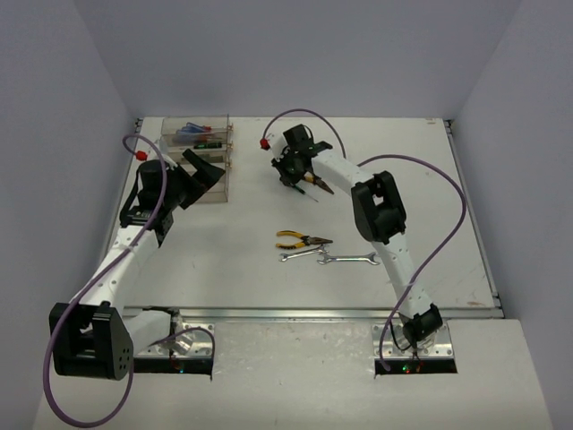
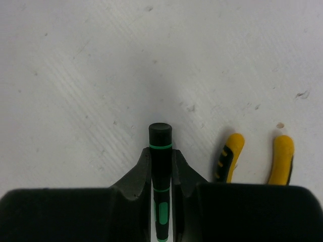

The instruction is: Sort the tools into containers

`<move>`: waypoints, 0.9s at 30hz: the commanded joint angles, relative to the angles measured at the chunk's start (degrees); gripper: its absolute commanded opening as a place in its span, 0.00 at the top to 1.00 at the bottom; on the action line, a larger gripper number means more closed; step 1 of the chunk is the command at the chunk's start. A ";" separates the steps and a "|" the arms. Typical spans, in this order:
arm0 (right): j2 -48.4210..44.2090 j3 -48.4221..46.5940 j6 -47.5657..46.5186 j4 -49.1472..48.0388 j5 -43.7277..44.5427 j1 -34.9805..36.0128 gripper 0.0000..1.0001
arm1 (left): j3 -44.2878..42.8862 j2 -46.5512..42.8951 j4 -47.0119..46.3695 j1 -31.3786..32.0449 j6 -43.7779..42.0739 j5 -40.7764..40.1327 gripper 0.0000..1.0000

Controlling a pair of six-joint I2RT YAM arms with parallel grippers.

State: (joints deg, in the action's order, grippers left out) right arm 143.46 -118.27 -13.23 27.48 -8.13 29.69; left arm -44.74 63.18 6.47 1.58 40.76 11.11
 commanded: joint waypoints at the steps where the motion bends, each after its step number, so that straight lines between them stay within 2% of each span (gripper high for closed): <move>1: -8.67 6.79 4.80 1.69 -5.82 0.11 0.96 | 1.96 1.71 -8.10 0.64 1.12 4.84 0.00; 5: -18.21 10.86 12.14 -1.38 -7.47 -0.19 1.00 | 10.01 3.54 -28.58 5.05 4.15 15.44 0.00; 7: -22.04 10.87 15.74 -1.54 -9.34 -0.66 0.99 | 13.60 5.02 -43.16 8.25 5.32 20.75 0.00; 9: -24.97 11.39 21.12 -1.50 -12.68 -1.87 1.00 | 15.55 5.98 -53.45 11.23 4.25 22.15 0.00; 11: -29.33 13.02 26.77 -2.17 -22.58 -3.52 1.00 | 16.72 6.87 -59.63 15.55 1.96 22.31 0.01; 13: -33.39 16.40 31.93 -5.25 -30.75 -4.37 1.00 | 16.71 8.04 -63.32 18.26 0.27 21.31 0.06; 14: -33.56 17.85 33.30 -6.71 -31.06 -4.37 1.00 | 16.68 8.59 -64.59 18.33 -0.07 21.14 0.07; 18: -40.57 25.82 40.66 -14.22 -44.87 -4.37 1.00 | 13.94 12.05 -71.06 19.94 1.52 22.11 0.20; 19: -41.72 27.66 42.67 -19.25 -46.80 -4.37 1.00 | 12.80 13.65 -71.49 20.03 2.36 23.46 0.21; 23: -46.16 34.88 51.90 -31.04 -52.34 -4.30 1.00 | 9.54 15.88 -72.04 21.08 3.04 23.26 0.26; 26: -47.85 37.38 53.84 -34.35 -52.68 -3.82 1.00 | 8.67 16.93 -73.56 21.37 4.24 23.75 0.28; 27: -48.12 38.11 53.92 -34.60 -52.60 -3.49 1.00 | 8.25 17.58 -75.09 21.54 5.29 24.48 0.33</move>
State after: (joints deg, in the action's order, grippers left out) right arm 98.41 -82.04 34.35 2.44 -55.55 25.68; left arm -33.92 79.49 -60.32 22.10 44.25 33.41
